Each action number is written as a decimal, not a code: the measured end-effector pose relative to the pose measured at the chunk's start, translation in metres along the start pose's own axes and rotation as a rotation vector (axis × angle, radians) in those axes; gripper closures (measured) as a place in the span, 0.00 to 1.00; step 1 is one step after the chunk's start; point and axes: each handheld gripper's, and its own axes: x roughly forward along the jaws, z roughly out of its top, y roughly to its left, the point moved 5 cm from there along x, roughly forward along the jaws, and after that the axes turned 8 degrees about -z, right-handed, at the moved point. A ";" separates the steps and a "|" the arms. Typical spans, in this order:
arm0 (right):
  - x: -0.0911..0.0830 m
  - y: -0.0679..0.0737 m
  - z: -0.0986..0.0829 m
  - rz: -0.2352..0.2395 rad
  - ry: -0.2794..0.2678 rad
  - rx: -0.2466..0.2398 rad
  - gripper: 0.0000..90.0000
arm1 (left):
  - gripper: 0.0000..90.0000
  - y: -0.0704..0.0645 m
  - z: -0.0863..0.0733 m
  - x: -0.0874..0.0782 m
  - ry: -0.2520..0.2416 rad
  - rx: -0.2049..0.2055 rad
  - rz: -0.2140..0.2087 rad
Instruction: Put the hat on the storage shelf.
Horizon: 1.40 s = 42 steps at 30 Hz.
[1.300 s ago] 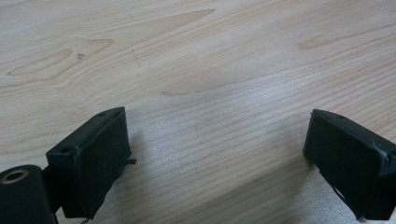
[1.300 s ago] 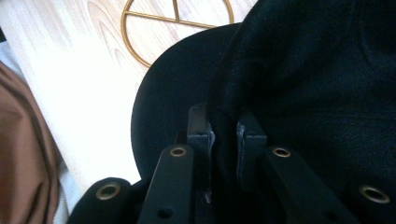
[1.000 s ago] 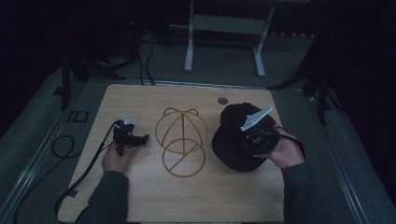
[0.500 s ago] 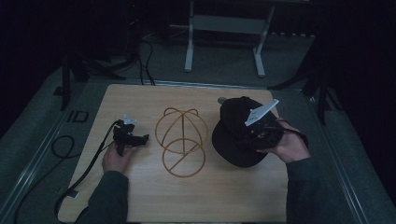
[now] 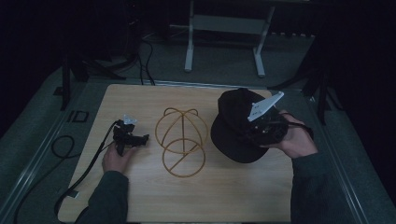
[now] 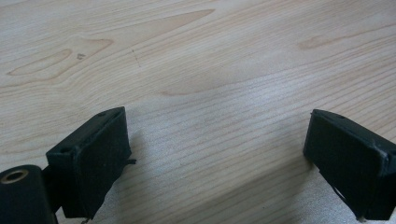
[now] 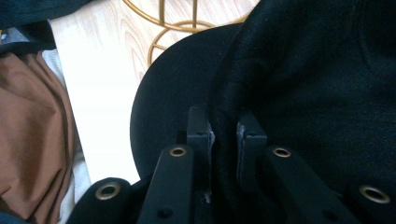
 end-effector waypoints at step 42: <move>-0.026 0.023 0.055 0.119 -0.112 -0.208 0.88 | 0.07 0.000 0.000 0.000 0.000 0.001 0.000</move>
